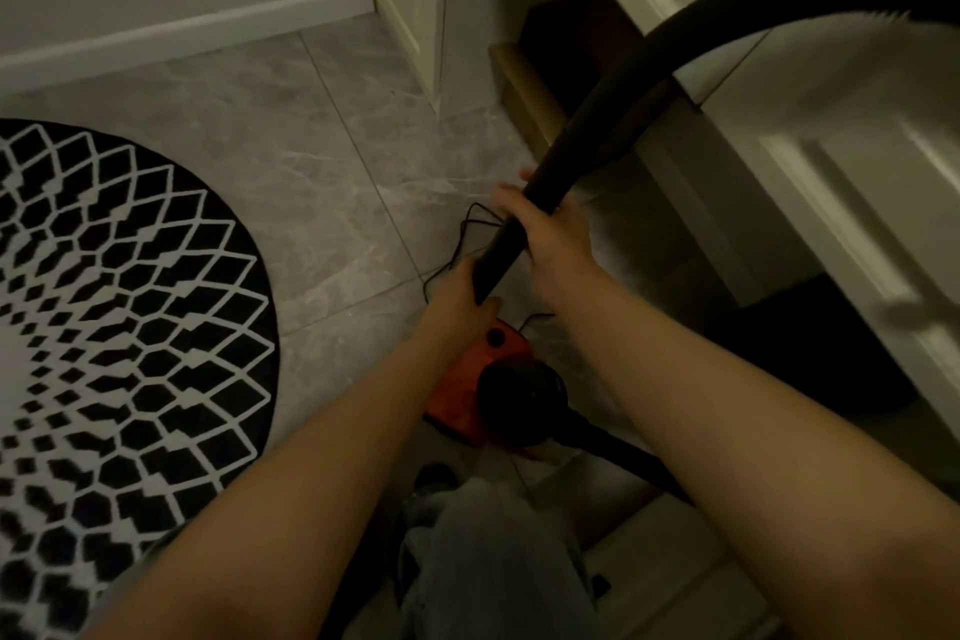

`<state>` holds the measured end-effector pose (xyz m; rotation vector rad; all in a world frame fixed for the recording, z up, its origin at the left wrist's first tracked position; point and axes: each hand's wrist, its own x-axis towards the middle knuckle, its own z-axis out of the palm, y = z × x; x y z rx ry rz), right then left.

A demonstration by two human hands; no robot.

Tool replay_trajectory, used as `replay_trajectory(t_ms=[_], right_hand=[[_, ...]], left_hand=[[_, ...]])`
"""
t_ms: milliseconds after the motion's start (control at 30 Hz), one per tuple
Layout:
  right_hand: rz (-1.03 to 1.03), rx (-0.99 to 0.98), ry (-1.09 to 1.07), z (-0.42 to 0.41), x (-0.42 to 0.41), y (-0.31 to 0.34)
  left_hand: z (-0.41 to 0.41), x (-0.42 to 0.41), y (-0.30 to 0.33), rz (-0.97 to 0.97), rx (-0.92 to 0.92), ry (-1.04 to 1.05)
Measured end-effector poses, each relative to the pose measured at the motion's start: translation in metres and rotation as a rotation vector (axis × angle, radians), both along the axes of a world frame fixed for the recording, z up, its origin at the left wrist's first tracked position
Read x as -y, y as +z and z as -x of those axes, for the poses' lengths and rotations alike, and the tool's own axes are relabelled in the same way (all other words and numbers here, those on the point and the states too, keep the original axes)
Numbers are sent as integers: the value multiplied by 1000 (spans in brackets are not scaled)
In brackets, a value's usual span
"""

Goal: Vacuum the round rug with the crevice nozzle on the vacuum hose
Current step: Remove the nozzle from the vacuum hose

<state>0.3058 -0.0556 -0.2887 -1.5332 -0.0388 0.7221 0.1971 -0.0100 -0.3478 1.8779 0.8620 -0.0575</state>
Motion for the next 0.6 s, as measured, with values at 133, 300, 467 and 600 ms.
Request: replay_trajectory(t_ms=[133,300,467,600], right_hand=[[1,32,64,0,-6,6],[-17,67,68,4,-9,11],[-20,79,93,11,-10,12],[-19,87,92,14,-10,10]], left_hand=[[-1,-5,6,10,29,9],[1,-8,15,28,109,77],[0,-11,21,53,136,98],[1,-13,23,75,153,105]])
